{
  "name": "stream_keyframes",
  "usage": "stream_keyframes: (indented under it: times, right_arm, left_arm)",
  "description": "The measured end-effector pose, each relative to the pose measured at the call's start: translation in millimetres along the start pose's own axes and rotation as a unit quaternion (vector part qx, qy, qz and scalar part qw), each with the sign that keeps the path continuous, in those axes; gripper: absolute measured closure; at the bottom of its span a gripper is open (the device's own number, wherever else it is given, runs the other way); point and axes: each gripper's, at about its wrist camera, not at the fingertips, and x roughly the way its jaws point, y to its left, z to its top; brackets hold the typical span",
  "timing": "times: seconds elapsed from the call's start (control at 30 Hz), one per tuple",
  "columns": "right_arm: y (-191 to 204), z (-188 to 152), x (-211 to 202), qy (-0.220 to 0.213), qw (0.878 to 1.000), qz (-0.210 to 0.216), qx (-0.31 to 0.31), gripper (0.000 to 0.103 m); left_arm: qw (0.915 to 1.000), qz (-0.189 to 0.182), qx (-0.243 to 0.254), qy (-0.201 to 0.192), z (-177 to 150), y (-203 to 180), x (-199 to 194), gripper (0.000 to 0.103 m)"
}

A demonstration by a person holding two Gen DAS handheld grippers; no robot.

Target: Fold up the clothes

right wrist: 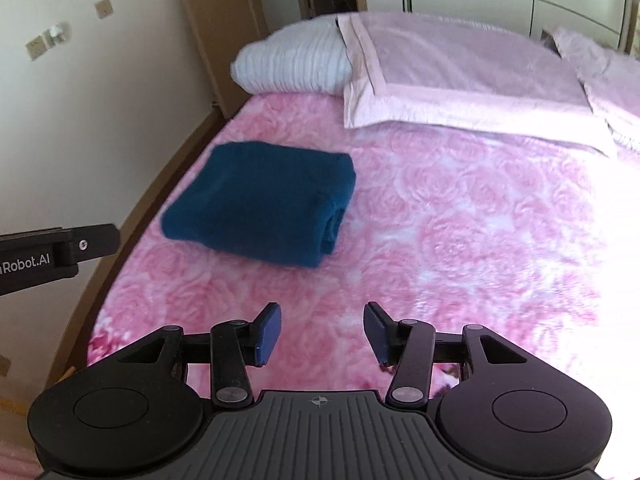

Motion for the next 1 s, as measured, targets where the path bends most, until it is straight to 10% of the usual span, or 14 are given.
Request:
stream_keyframes:
  times: [0.2, 1.0]
  right_arm:
    - [21, -5, -47, -0.03, 0.999, -0.015, -0.013, 0.034]
    - [69, 26, -31, -0.006, 0.993, -0.057, 0.103, 0.033]
  left_arm:
    - [0.9983, 0.025, 0.033, -0.041, 5, -2, -49, 0.026]
    - [0.9967, -0.056, 0.058, 0.0, 47, 67, -17, 0.025]
